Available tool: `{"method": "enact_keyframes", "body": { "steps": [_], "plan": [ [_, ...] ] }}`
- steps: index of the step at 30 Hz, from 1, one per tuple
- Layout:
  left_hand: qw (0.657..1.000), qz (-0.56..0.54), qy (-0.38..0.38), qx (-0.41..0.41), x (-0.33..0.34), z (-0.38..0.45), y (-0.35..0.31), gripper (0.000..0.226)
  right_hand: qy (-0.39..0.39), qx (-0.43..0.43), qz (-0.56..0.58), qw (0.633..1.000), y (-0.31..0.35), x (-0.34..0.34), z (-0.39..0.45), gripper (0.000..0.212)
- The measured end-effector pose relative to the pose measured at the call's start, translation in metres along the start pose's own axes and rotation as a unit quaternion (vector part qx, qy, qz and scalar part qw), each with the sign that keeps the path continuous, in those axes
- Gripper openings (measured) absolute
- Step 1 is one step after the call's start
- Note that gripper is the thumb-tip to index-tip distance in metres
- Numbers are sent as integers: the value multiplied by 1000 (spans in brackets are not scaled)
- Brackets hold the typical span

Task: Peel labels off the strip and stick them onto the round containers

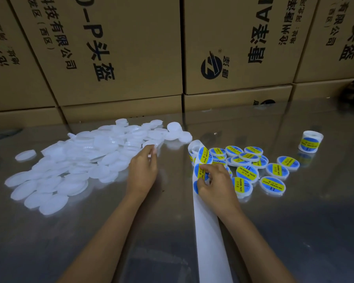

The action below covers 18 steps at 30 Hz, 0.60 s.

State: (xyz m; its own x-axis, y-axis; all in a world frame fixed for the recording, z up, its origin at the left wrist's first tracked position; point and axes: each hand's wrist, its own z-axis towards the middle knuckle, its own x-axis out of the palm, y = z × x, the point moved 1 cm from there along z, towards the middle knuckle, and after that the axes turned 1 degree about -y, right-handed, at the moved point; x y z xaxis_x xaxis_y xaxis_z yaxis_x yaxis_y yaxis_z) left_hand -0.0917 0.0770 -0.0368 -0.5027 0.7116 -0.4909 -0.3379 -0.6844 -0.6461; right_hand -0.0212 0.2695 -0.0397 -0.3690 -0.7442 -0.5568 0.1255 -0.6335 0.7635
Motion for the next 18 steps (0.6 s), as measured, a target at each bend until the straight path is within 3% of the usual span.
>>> {"method": "enact_keyframes", "body": {
  "steps": [4, 7, 9, 13, 18],
  "plan": [
    [980, -171, 32, -93, -7, -29, -23, 15, 14, -11, -12, 1000, 0, -6, -8, 39],
    [928, -316, 89, -176, -8, -50, -51, 16, 35, 2, -26, 999, 0, -10, -12, 42],
    [904, -364, 116, -190, -10, -60, -66, 16, 55, 0, -27, 998, 3, -10, -13, 40],
    [906, -368, 143, -155, -19, -67, -72, 16, 121, -40, 9, 992, 9, -9, -17, 33],
    [915, -312, 201, -159, -24, -66, -56, 21, 179, -71, -31, 981, 11, -13, -19, 44]
  ]
}}
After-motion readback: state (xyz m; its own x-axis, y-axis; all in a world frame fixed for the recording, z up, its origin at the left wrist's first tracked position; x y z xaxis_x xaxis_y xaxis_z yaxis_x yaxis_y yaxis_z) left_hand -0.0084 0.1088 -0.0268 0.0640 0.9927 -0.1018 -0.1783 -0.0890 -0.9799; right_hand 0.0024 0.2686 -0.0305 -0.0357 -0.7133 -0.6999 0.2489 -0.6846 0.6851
